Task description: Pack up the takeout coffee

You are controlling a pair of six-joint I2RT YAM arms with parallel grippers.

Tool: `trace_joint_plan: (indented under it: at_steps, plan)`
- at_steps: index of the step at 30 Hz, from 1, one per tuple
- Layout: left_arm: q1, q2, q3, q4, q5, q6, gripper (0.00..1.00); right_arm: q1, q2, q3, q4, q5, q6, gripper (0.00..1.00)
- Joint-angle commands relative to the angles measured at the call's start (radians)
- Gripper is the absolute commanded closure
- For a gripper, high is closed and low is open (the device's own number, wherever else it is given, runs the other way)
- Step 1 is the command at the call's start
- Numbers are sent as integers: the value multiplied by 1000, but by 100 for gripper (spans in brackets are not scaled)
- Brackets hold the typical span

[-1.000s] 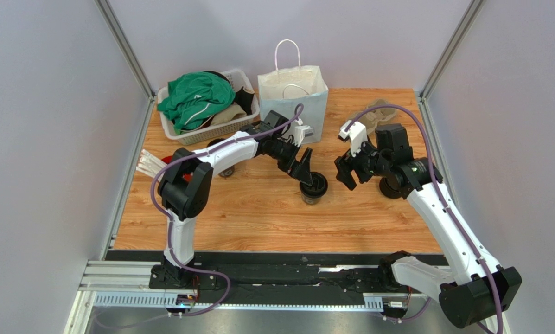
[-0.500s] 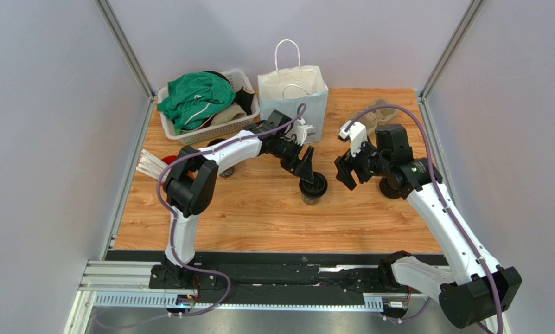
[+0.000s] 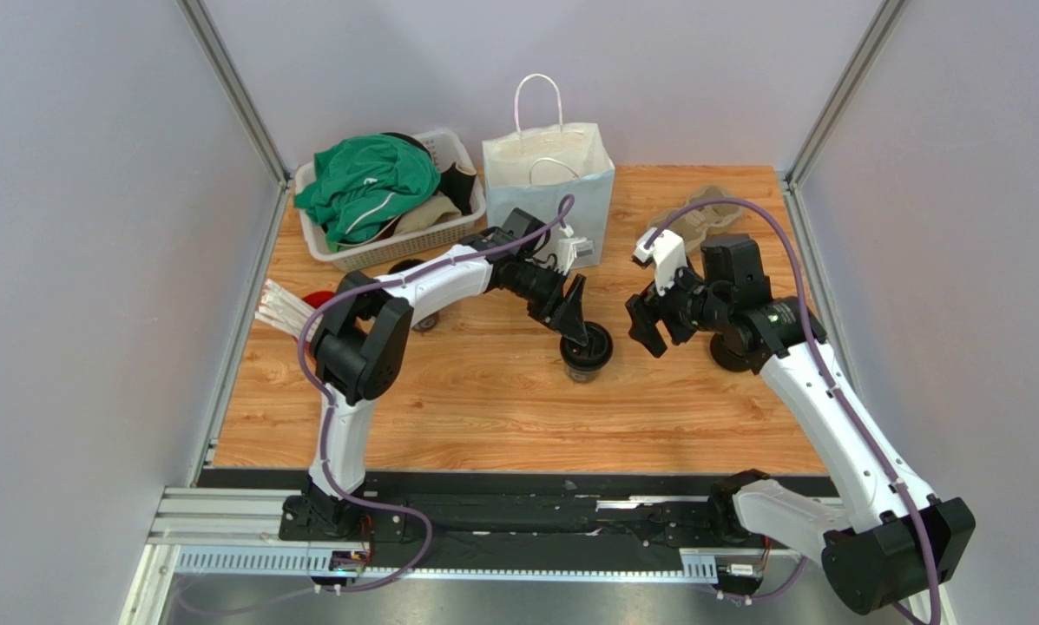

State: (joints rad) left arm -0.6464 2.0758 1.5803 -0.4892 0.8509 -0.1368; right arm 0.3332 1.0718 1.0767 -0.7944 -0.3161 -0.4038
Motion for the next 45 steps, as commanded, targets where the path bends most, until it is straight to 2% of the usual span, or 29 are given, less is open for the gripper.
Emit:
trace_joint_plan:
  at_steps: [1,4,6,11,20,30,45]
  plan:
    - [-4,35,0,-25,-42,35,36,1,5,2,41,-9,22,24]
    - [-2,33,-6,-40,-58,52,42,-20,56,11,38,-58,54,25]
    - [-4,33,-13,-45,-67,65,43,-55,103,20,35,-119,69,26]
    - [-4,32,-23,-46,-78,69,44,-129,187,35,30,-277,103,30]
    - [-6,9,-39,-46,-115,80,40,-138,325,48,1,-443,140,38]
    - [-12,7,-49,-42,-122,85,39,-149,418,34,21,-483,161,46]
    - [-10,0,-54,-29,-119,80,39,-184,507,28,35,-529,161,51]
